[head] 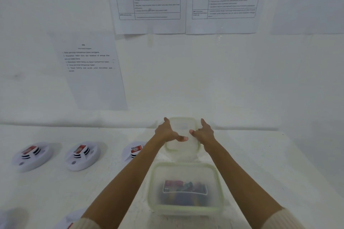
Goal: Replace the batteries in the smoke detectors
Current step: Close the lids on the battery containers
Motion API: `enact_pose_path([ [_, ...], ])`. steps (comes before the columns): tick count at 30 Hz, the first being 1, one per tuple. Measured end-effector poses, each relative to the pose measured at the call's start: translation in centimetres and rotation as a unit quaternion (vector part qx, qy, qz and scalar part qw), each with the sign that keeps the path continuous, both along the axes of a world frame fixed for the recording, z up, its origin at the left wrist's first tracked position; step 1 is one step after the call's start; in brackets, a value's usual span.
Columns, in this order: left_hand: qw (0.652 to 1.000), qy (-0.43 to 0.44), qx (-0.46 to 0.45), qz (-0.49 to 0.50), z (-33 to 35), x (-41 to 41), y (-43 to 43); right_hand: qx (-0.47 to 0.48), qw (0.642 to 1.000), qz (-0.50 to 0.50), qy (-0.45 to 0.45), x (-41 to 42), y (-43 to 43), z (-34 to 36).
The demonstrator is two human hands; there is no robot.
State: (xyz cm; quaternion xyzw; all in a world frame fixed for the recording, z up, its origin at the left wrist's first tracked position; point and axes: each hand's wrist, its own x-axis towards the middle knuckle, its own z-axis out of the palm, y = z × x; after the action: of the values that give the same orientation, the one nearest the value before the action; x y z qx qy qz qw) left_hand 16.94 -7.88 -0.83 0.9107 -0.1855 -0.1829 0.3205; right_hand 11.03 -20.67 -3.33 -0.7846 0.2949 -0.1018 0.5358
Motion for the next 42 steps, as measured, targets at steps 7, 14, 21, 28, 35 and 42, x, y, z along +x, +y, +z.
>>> enact_pose_path([
  [7, 0.995, 0.043, 0.023, -0.091, 0.8, 0.3, 0.8, -0.180, 0.969, 0.168, 0.032, -0.5, -1.6, 1.3],
  [14, 0.997, 0.010, 0.024, -0.078, 0.4, 1.2, 1.5, -0.230, 0.953, 0.196, 0.003, -2.2, -3.2, 0.4],
  [21, 0.997, -0.064, -0.037, 0.029, -1.9, 1.8, 2.3, -0.302, 0.949, 0.081, 0.037, -4.3, -0.9, -1.2],
  [28, 0.993, -0.113, -0.028, -0.021, -3.7, 0.5, 2.6, -0.364, 0.929, 0.009, -0.068, -4.9, 2.0, 0.4],
  [35, 0.986, -0.084, -0.094, -0.111, -3.8, 0.6, 3.1, -0.208, 0.968, 0.138, 0.011, -3.7, -0.1, -0.2],
  [42, 0.982, -0.122, -0.122, -0.071, -4.7, 0.5, 2.5, -0.202, 0.972, 0.117, -0.001, -4.0, 0.1, -0.6],
])
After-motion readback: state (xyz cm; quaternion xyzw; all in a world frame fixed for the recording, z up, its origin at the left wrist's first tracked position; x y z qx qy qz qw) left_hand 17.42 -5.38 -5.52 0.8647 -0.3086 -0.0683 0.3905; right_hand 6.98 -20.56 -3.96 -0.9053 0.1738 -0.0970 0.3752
